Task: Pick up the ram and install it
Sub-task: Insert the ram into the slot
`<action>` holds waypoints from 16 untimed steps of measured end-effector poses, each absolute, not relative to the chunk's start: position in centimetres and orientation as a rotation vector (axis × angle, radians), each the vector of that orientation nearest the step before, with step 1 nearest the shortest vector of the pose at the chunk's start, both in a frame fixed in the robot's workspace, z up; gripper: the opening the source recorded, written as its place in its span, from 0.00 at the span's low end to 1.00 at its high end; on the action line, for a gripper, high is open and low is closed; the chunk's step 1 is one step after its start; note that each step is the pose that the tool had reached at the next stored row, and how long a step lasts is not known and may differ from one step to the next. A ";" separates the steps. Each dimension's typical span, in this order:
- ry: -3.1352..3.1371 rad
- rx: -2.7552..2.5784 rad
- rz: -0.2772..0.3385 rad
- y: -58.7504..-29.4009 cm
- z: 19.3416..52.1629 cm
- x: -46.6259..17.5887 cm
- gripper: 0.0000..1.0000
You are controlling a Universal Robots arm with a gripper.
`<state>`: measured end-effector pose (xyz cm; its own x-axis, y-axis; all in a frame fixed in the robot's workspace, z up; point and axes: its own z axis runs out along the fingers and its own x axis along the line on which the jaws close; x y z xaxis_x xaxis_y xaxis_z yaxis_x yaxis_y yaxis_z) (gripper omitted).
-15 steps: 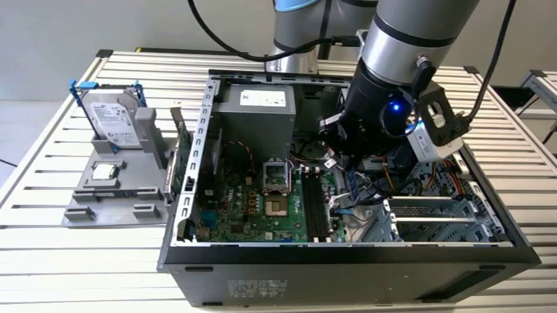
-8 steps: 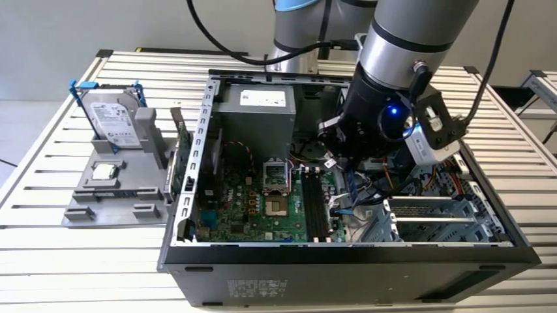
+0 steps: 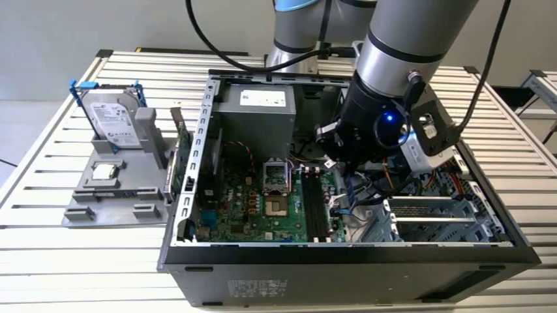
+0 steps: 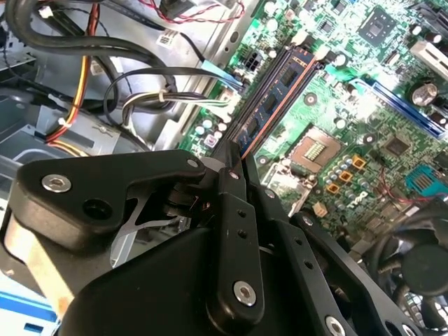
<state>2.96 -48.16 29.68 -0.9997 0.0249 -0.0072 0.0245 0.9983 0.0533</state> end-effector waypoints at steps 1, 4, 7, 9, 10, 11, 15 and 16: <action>3.132 0.039 0.083 -48.2 29.6 2.9 0.00; 3.132 0.039 0.083 -48.1 29.4 2.9 0.00; 3.132 0.039 0.083 -48.1 29.1 2.9 0.00; 3.132 0.038 0.082 -48.1 29.0 2.8 0.00; 3.132 0.038 0.082 -48.1 28.9 2.8 0.00; 3.132 0.038 0.082 -48.1 28.8 2.7 0.00; 3.133 0.034 0.082 -48.1 28.5 2.6 0.00; 3.133 0.032 0.082 -48.1 28.5 2.5 0.00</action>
<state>2.53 -48.09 28.47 -0.9998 0.0209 -0.0072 0.0204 0.9984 0.0522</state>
